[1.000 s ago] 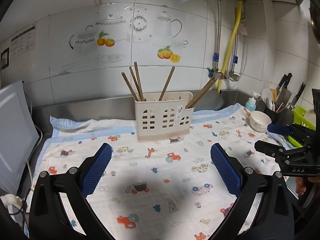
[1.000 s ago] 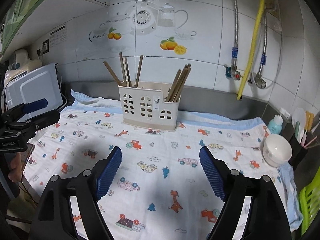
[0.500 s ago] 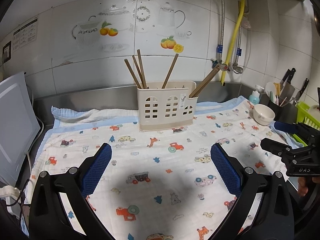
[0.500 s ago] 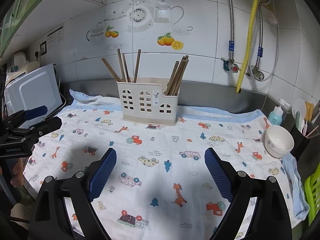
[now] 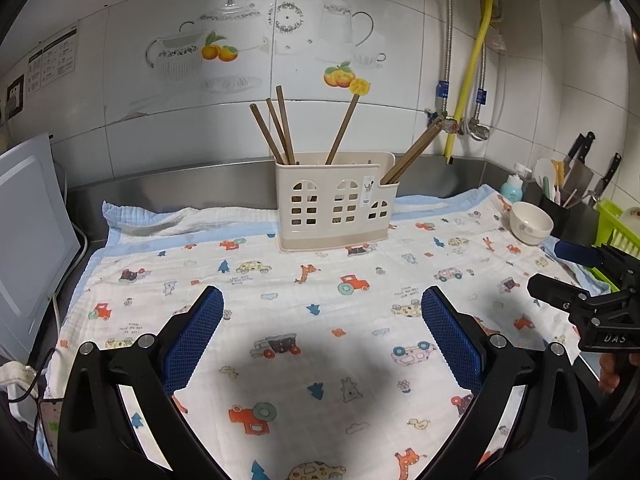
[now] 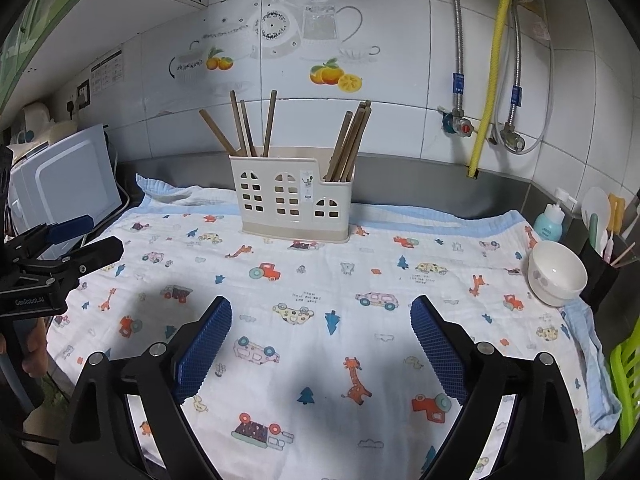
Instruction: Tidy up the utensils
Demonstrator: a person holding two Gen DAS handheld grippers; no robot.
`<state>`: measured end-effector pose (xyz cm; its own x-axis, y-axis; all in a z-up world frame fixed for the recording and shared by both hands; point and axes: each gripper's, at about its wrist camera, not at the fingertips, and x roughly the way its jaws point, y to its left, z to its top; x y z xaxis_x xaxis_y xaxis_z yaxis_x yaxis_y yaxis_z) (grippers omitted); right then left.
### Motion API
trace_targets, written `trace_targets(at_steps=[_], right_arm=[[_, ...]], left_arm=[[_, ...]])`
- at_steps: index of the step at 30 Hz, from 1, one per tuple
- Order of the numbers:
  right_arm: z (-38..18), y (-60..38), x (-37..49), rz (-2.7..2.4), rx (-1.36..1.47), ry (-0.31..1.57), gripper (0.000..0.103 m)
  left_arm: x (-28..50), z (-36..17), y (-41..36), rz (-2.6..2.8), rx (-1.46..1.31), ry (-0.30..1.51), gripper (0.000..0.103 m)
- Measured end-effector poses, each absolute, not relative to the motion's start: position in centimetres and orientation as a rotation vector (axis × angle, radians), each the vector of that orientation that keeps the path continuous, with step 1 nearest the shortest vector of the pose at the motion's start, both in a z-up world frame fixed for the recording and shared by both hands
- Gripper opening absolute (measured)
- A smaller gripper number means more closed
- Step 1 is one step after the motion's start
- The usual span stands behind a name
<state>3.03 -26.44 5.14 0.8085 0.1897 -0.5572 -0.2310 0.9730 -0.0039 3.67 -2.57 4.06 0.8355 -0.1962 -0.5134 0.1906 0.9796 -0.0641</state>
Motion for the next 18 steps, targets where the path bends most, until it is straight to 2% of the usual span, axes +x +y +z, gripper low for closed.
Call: trace_targets(at_steps=[18], right_arm=[[4.83, -26.81, 3.19, 0.214, -0.073, 0.599, 0.088]], left_arm=[[3.53, 3.57, -2.02, -0.189, -0.025, 0.551, 0.098]])
